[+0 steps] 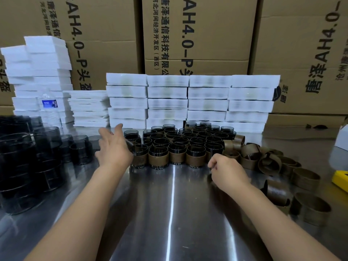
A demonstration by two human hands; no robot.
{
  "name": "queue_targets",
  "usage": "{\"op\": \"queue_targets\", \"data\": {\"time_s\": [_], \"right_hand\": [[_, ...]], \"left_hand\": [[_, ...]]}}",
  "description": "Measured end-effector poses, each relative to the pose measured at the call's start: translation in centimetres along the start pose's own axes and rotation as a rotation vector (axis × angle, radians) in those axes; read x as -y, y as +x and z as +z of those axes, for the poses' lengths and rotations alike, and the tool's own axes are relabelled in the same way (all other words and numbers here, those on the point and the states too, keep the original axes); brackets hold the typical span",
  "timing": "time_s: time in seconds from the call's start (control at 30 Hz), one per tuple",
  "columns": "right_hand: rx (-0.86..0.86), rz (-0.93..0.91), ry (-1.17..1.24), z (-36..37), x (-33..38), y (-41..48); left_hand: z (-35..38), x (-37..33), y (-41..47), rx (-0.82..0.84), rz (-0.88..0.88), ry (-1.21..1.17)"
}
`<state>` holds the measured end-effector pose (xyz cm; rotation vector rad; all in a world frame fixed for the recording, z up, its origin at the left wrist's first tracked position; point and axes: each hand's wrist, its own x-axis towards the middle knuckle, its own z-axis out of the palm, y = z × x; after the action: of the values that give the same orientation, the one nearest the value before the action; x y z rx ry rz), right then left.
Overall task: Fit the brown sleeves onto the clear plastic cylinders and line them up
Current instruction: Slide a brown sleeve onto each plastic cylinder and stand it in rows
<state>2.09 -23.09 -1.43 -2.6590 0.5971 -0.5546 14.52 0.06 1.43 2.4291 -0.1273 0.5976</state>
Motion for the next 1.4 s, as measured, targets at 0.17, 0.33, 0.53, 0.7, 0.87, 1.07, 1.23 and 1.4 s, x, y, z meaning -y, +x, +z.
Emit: {"op": "queue_targets", "data": {"time_s": [0.17,0.33,0.53,0.7,0.87,1.07,1.23,1.4], "right_hand": [[-0.036,0.057,-0.062,-0.1,0.1,0.0],[-0.027,0.090,-0.147,-0.5,0.1,-0.3],[0.049,0.087,-0.207,-0.8,0.1,-0.6],[0.027,0.043,-0.092,-0.3,-0.1,-0.4],[0.074,-0.014,-0.154,0.2,-0.3,-0.5],[0.037,-0.036,-0.230,0.4,-0.6,-0.3],[-0.084,-0.024,-0.025,0.2,0.0,-0.3],[-0.143,-0.132,0.112,0.1,0.9,-0.6]], "left_hand": [[0.5,-2.0,-1.1,-0.025,0.179,-0.406],[2.4,-4.0,-2.8,0.248,0.177,-0.651],[5.5,-4.7,-5.8,0.577,0.061,-0.930],[6.1,-4.5,-6.1,0.797,-0.088,-1.102],[6.0,-4.3,-5.9,0.878,-0.174,-1.214],[6.3,-4.2,-5.8,0.892,-0.183,-1.247],[6.2,-4.1,-5.7,0.925,-0.225,-1.303],[6.1,-4.0,-5.5,0.907,-0.286,-1.386]]}}
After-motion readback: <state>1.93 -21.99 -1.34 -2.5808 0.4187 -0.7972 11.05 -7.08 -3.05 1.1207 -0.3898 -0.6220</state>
